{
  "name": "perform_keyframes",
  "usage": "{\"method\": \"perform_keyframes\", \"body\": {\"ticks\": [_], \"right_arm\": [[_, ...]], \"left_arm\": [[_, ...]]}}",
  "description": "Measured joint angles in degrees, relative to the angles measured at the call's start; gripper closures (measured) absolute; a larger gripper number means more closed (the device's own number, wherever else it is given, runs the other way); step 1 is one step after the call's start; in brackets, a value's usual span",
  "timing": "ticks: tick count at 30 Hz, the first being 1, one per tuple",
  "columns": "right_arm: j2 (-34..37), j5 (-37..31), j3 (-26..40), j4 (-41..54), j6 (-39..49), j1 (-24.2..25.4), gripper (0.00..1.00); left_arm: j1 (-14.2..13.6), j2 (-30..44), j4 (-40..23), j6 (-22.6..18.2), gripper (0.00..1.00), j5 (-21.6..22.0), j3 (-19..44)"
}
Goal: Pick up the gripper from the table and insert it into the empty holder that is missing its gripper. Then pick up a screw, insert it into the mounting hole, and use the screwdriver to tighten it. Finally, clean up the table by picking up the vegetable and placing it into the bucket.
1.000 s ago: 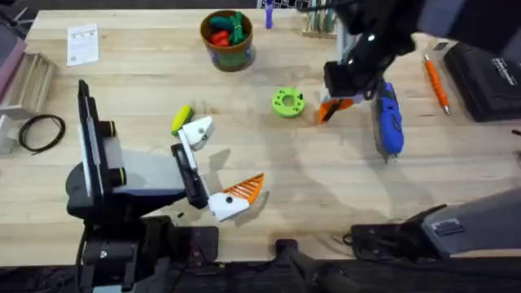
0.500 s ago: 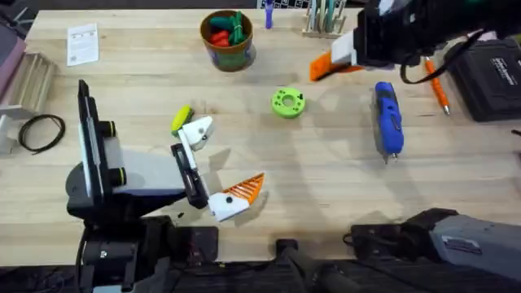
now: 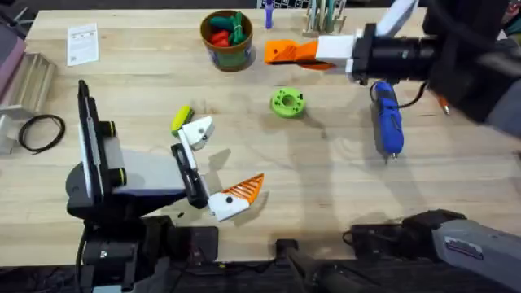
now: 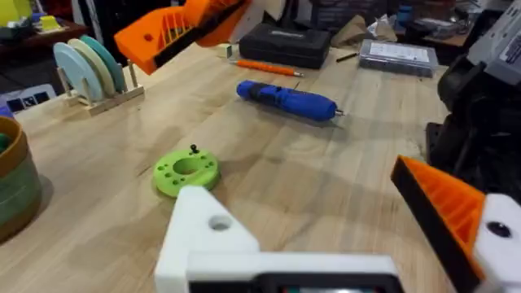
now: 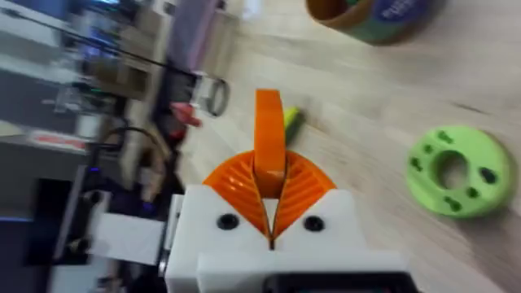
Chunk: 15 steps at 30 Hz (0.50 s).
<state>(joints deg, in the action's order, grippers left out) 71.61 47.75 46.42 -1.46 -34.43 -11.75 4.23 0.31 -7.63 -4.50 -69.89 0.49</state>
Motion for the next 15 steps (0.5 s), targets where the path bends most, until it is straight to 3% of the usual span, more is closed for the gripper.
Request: {"method": "perform_keyframes", "body": {"ticks": [6,11,15], "right_arm": [[0.02,10.10,-13.57,-30.09,-17.28,1.27,0.993],[1.02,15.01,-18.19,-45.33,-27.85,1.27,0.993],[5.09,18.88,-18.52,-51.22,-33.45,1.23,0.993]], "left_arm": [[0.00,-0.01,-0.01,-0.02,0.015,-0.02,0.00],[0.00,-0.02,-0.01,-0.02,0.015,-0.02,0.00],[0.00,0.00,-0.01,-0.02,0.015,-0.02,0.00]]}}
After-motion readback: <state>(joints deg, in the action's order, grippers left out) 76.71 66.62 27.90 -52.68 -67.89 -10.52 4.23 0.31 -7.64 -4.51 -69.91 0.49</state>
